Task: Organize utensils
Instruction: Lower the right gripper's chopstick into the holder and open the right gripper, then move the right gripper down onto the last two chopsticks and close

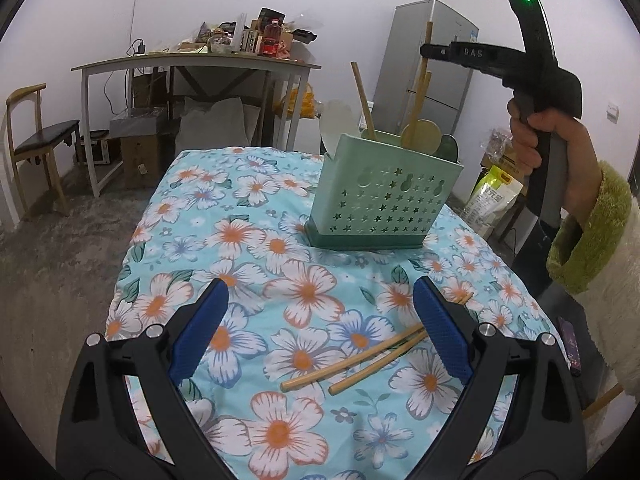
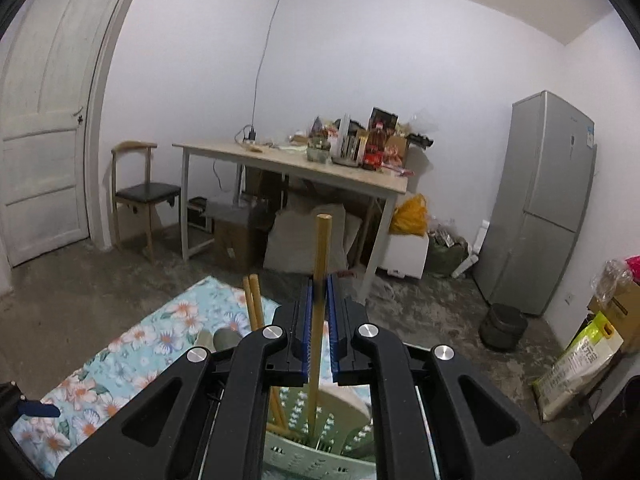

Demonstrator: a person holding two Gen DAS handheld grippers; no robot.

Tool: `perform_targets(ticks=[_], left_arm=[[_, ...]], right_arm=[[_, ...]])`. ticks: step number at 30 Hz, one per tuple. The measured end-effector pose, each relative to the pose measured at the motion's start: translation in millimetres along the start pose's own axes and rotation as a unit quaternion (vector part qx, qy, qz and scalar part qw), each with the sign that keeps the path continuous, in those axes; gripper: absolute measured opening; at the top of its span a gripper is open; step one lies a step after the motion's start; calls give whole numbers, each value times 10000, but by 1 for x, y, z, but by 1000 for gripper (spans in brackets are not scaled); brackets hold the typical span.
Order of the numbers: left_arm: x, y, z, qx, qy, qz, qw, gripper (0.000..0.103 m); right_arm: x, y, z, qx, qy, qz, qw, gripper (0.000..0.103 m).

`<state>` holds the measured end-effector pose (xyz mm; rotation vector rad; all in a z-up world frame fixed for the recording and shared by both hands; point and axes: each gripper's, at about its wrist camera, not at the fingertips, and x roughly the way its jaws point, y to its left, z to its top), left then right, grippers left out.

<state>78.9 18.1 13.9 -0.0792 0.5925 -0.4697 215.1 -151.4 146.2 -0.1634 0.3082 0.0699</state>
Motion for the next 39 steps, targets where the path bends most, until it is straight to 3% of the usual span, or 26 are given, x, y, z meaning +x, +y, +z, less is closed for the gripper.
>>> perform_targets(ticks=[2, 3, 5, 12, 18, 22, 25, 28, 35, 39], left_arm=[[1, 1, 1, -7, 6, 2, 10000, 90], [1, 1, 2, -8, 8, -3, 10000, 90], [1, 2, 2, 2, 4, -10, 10000, 90], [4, 4, 3, -51, 59, 45, 10000, 90], [7, 4, 3, 8, 165, 248, 9996, 90], [17, 2, 2, 115, 378, 557, 9977, 90], [25, 1, 1, 180, 609, 700, 9955, 90], [29, 0, 0, 319, 726, 853, 9932, 90], [27, 2, -3, 307, 823, 955, 9915, 90], [24, 4, -3, 299, 842, 987, 9911, 90]], right_arm=[[-3, -1, 3, 39, 5, -15, 10000, 12], [-6, -2, 6, 82, -30, -18, 10000, 22], [-17, -8, 11, 247, -163, 21, 9996, 35], [-67, -35, 4, 1036, -427, 166, 9936, 44], [-95, -60, -55, 2232, 91, 527, 9733, 47], [-84, -60, -117, 3036, 1018, 862, 9434, 48], [-69, -46, -170, 3590, 1776, 1178, 9087, 48], [-62, -30, -212, 4079, 2240, 1477, 8727, 48], [-45, -9, -259, 4939, 2665, 1922, 8050, 47], [-28, -8, -272, 5248, 2731, 1928, 7828, 40]])
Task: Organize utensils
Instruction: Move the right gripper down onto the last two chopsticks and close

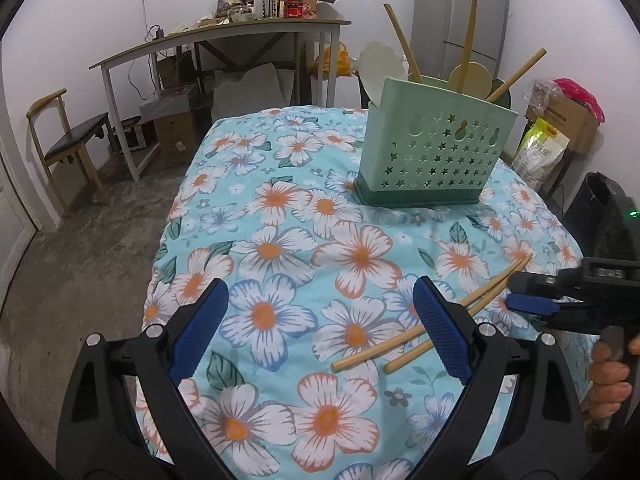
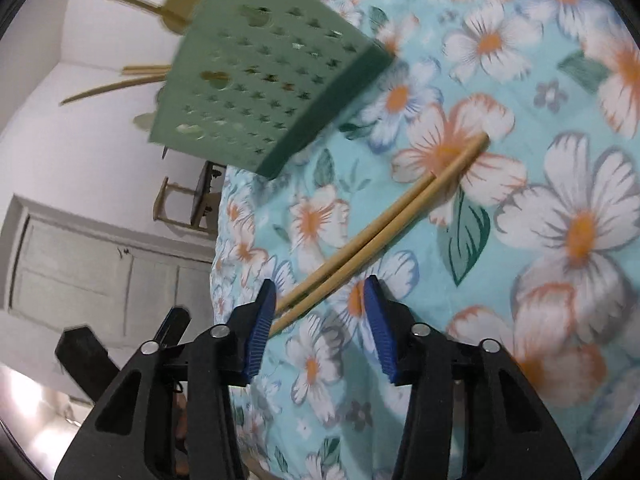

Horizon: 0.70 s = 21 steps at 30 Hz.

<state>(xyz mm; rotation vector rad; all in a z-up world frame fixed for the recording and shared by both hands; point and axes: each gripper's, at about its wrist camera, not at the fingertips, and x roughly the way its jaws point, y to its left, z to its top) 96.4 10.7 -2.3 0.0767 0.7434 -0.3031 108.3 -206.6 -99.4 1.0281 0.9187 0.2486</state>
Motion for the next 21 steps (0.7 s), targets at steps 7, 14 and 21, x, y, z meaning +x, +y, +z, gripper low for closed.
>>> perform_targets(ticks=[7, 14, 21], left_arm=[[-2, 4, 5, -35, -7, 67, 10000, 90], [-2, -2, 5, -77, 62, -17, 9999, 90], [-5, -5, 3, -49, 103, 13, 9999, 90]], right_arm=[[9, -20, 3, 491, -189, 87, 9986, 14], [6, -31, 3, 558, -248, 185, 9980, 13], [-10, -43, 2, 622, -131, 447, 9970, 12]])
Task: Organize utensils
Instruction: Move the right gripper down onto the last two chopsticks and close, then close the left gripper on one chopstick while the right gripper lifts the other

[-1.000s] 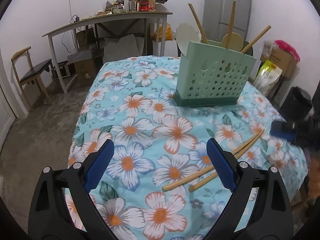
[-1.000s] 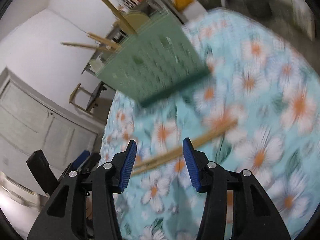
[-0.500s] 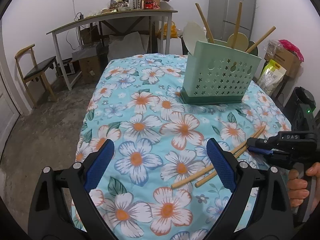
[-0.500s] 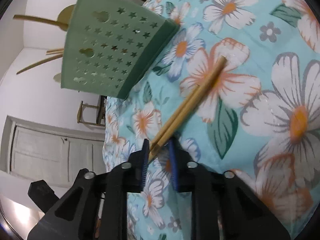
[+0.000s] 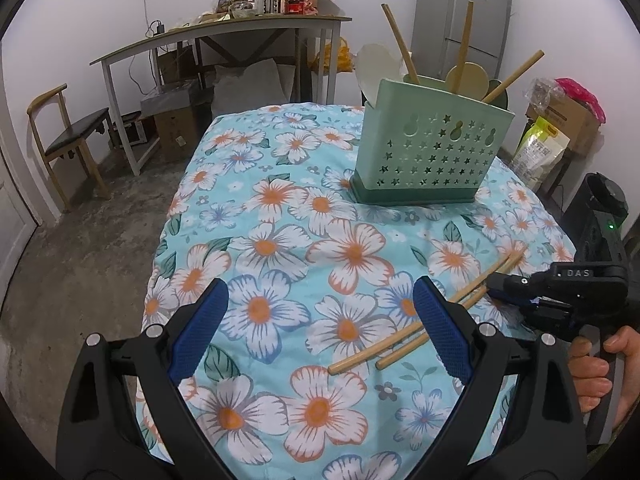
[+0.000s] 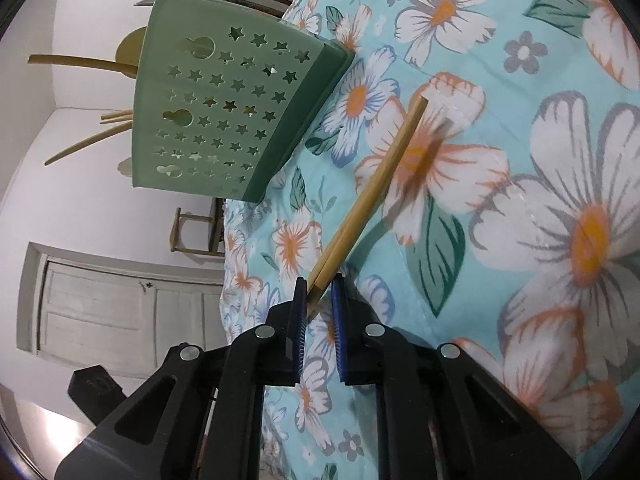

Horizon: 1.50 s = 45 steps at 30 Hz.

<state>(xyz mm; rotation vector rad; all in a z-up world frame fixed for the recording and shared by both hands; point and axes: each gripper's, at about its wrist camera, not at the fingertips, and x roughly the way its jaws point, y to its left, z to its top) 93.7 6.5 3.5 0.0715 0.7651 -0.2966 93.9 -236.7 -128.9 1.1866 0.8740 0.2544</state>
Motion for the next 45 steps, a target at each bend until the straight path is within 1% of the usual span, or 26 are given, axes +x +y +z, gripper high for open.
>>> perform_targets(ticks=[5, 8, 11, 14, 16, 17, 18, 22, 28, 31, 32, 35, 39, 41, 42, 44, 45], left_arm=[[3, -3, 3, 54, 53, 35, 10000, 90], [7, -7, 5, 99, 72, 26, 9999, 90], [12, -14, 5, 145, 125, -5, 9998, 90], [18, -22, 6, 179, 226, -75, 9996, 90], [21, -26, 6, 218, 247, -88, 9994, 90], [22, -30, 6, 257, 256, -92, 9993, 90], [23, -32, 6, 282, 261, -94, 9992, 90], [29, -41, 8, 405, 317, -96, 9986, 90], [38, -53, 16, 513, 334, -152, 9980, 90], [43, -64, 18, 636, 345, -213, 9971, 90], [44, -67, 18, 677, 344, -233, 9968, 90], [47, -82, 17, 921, 358, -399, 9943, 90], [50, -100, 18, 1206, 333, -758, 9892, 89], [52, -110, 20, 1349, 323, -1026, 9850, 82], [53, -115, 20, 1410, 341, -1116, 9831, 74], [59, -124, 23, 1541, 422, -1282, 9788, 65], [63, -129, 24, 1603, 498, -1425, 9755, 58]], right_arm=[[-22, -10, -1, 42, 81, 89, 9999, 12], [-41, -17, 0, 18, 9, 42, 10000, 11], [-58, -23, 3, -70, -74, -106, 9999, 12], [-69, -26, 9, -127, -161, -313, 9993, 16], [-72, -27, 13, -155, -250, -417, 9987, 22], [-72, -28, 14, -155, -273, -396, 9987, 26], [-71, -29, 15, -146, -287, -374, 9988, 28], [-62, -31, 17, -111, -278, -403, 9987, 28], [-56, -32, 24, 49, -381, -309, 9988, 27], [-56, -36, 26, 129, -457, -307, 9984, 19], [-56, -37, 27, 156, -469, -311, 9983, 14], [-56, -42, 29, 187, -466, -214, 9985, 12], [-56, -40, 30, 25, -414, -199, 9989, 12], [-56, -41, 31, -27, -359, -175, 9992, 12], [-56, -39, 30, -45, -338, -164, 9993, 12], [-56, -39, 30, -85, -272, -126, 9995, 12], [-56, -39, 31, -108, -243, -113, 9996, 12]])
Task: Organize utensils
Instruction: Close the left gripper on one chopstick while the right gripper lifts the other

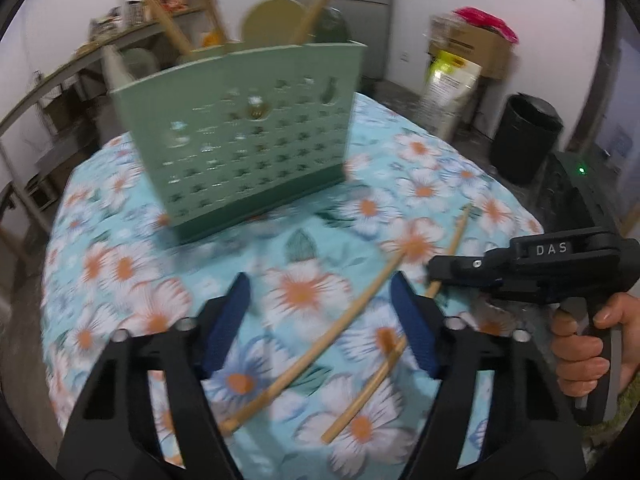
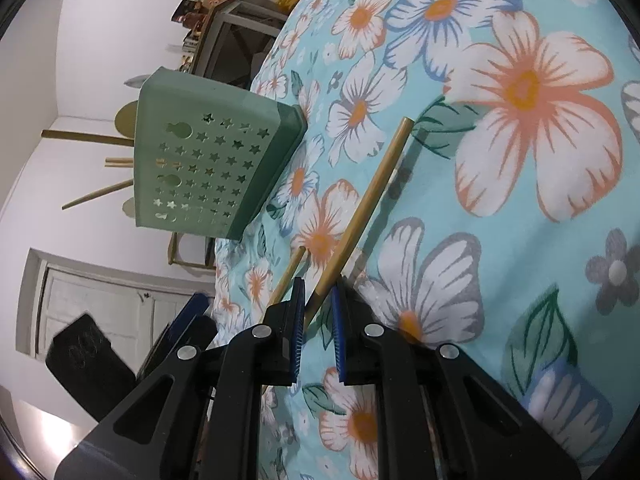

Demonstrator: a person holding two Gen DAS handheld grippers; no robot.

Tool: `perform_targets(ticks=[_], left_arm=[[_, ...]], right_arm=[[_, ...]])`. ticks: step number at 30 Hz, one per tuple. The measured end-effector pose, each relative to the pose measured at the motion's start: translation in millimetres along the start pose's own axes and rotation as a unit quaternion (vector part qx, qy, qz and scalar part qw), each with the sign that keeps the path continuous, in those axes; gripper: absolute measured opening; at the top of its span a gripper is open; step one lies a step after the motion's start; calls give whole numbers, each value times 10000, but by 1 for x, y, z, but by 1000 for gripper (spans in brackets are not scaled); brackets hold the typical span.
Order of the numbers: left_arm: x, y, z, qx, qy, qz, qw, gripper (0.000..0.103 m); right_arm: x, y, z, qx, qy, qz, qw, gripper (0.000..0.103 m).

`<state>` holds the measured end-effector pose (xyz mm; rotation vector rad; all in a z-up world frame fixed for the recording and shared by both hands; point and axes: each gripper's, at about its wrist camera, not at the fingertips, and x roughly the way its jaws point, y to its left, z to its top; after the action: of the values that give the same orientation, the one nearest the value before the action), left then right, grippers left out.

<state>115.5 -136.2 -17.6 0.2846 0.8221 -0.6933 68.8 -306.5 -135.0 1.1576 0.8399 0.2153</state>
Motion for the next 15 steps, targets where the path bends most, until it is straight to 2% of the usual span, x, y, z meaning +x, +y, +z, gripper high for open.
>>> perform_targets(ticks=[6, 9, 12, 15], left_arm=[[24, -14, 8, 400, 346, -553, 9971, 37], [39, -21, 7, 585, 596, -723, 9939, 36], [59, -28, 6, 737, 895, -653, 9911, 35], [68, -30, 6, 784, 954, -629, 9904, 33]], right_arm=[[-7, -3, -2, -80, 60, 57, 9999, 12], [-12, -6, -3, -104, 51, 62, 9999, 12], [-13, -7, -3, -117, 42, 80, 9999, 12], [-12, -7, -2, -99, 55, 89, 9999, 12]])
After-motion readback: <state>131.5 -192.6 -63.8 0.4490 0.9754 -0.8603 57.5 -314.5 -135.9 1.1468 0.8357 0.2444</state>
